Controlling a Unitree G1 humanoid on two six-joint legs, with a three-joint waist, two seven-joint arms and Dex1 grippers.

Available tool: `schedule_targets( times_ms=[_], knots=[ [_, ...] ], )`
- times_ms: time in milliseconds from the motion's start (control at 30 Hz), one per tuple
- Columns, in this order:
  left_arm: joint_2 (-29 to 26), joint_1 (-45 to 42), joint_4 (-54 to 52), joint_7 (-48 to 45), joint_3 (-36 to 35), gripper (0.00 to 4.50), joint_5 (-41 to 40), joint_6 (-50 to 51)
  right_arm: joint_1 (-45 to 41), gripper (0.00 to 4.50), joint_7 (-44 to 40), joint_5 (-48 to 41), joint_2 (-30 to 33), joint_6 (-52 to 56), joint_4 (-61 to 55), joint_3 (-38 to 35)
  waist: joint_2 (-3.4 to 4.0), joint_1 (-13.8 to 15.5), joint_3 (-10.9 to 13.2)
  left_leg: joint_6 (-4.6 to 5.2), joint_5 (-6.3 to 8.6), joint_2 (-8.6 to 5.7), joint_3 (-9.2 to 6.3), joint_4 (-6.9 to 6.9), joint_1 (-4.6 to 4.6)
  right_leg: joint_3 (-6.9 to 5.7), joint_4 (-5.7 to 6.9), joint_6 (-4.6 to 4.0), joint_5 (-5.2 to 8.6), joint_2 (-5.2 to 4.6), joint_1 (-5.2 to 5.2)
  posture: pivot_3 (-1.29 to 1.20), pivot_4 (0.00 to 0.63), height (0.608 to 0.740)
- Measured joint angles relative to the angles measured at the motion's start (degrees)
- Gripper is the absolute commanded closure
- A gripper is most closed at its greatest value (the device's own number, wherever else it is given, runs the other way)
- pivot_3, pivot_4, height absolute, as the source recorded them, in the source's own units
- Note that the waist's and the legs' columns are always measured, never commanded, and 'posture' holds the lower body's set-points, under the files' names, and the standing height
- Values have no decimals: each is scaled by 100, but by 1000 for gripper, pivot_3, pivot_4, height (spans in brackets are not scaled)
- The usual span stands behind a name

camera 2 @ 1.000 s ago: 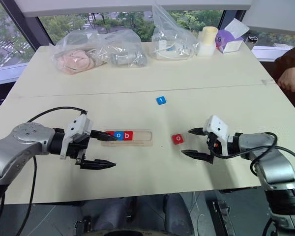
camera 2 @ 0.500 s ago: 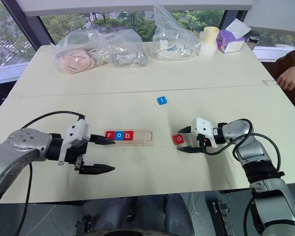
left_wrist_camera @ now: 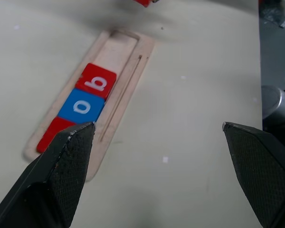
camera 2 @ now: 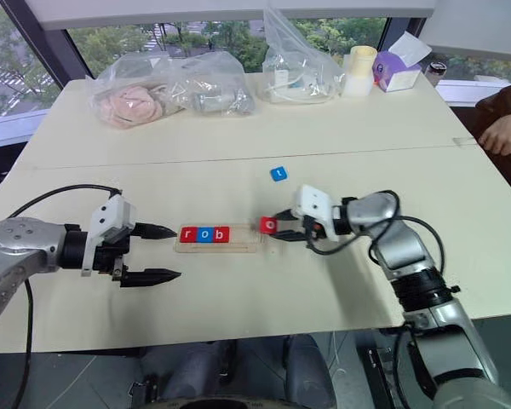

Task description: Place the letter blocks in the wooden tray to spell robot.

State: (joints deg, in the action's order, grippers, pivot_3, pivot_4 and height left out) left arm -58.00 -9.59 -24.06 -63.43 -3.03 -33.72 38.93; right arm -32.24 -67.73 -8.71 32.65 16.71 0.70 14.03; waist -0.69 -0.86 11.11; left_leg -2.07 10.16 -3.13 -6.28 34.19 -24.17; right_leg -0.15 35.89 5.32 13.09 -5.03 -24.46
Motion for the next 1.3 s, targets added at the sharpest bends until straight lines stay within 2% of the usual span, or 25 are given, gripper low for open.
schedule_targets(
  times_ms=[133,433,733,933,967,1300],
  knots=[
    [0,23,64,-3,-4,0,54,-38,-307,3389,202,182,-174,430,-93,356,-2,25,-1,-1,0,-7,2,2,-7,0,-6,2,0,-5,1,0,150,740],
    [154,121,-126,254,-5,0,53,9,-755,3389,65,567,-515,244,723,1020,-2,-13,-1,-1,-1,-5,2,2,-5,-1,0,3,-1,0,-2,0,150,740],
    [201,288,-215,432,-19,0,43,83,-1033,3389,32,803,-804,-143,1571,1127,-2,-20,-1,-3,-2,-5,2,2,1,-1,7,4,-1,2,-2,0,150,740],
    [202,309,-275,486,-23,0,-7,93,-1070,358,-10,845,-875,-246,1663,1124,-2,-20,-1,-3,-3,-5,2,2,2,-1,10,4,-1,3,-2,0,150,740],
    [202,309,-275,488,-23,0,-8,93,-1070,107,-8,844,-886,-246,1662,1121,-2,-21,-1,-3,-3,-5,2,2,2,-1,11,4,-1,3,-2,0,150,740],
    [205,261,-185,490,-22,0,-2,64,-1450,107,247,622,-1011,-145,1704,520,-2,-21,-1,-4,-3,-5,2,1,4,0,13,4,-1,4,-2,0,150,740]
  ],
)
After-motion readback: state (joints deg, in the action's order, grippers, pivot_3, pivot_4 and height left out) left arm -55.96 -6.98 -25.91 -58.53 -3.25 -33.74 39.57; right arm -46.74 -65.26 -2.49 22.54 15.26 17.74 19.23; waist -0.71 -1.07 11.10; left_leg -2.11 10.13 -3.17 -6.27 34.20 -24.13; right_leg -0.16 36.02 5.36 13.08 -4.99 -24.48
